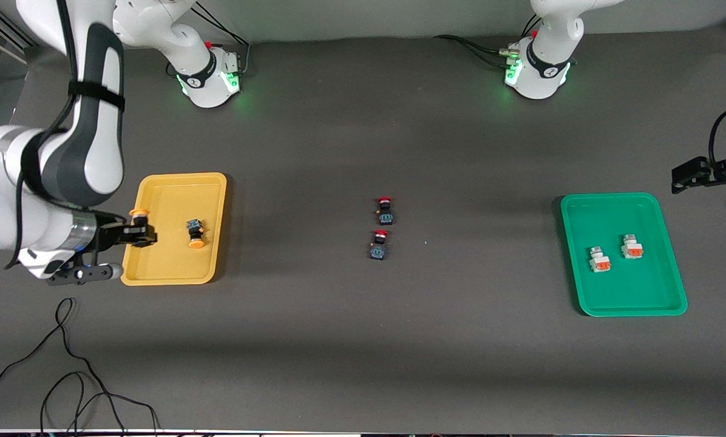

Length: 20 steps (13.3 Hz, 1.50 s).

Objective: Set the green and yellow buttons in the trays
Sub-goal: 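Carry the button to the yellow tray while the left gripper withdraws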

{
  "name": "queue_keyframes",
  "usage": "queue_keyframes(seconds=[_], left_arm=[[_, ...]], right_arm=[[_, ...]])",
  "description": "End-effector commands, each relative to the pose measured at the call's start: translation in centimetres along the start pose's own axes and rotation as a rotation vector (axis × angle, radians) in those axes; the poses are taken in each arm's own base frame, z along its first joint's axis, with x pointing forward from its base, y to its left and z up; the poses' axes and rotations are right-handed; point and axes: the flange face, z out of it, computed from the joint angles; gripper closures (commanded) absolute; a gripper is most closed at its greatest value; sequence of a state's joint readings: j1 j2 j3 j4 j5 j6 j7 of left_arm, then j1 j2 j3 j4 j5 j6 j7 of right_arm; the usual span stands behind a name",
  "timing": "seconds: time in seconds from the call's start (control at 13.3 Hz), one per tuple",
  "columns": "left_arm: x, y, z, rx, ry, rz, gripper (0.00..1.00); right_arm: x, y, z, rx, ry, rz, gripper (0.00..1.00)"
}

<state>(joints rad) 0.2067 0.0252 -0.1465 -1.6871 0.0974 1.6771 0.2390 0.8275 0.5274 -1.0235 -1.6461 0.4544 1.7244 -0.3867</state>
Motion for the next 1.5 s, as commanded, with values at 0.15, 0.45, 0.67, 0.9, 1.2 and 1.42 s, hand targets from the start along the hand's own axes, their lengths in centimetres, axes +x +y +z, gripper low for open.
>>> queue_keyframes(seconds=[0.15,0.45,0.67,0.9,1.2,1.42], left_arm=[[0.9,5.7,-2.0,0.020,0.052,0.095,0.01],[1.3,6.5,-2.4,-0.047,0.086,0.058,0.01],[1.4,7.2,-3.0,-0.066,0.086,-0.104,0.01],[1.4,7.0,-3.1,-0.067,0.083,-0.157,0.01],[1.3,6.5,-3.1,-0.069,0.080,-0.180,0.01],[1.2,6.5,-3.1,-0.070,0.080,-0.183,0.01]], right_arm=[[-0.5,2.5,8.7,-0.069,0.061,-0.063,1.00],[-1.1,1.4,14.5,-0.121,0.111,-0.081,1.00],[-1.5,1.4,16.9,-0.145,0.112,-0.080,1.00],[-1.5,1.5,18.0,-0.153,0.115,-0.073,1.00],[-1.5,3.2,20.1,-0.097,0.128,-0.084,1.00],[-1.4,4.1,21.2,-0.087,0.128,-0.097,1.00]])
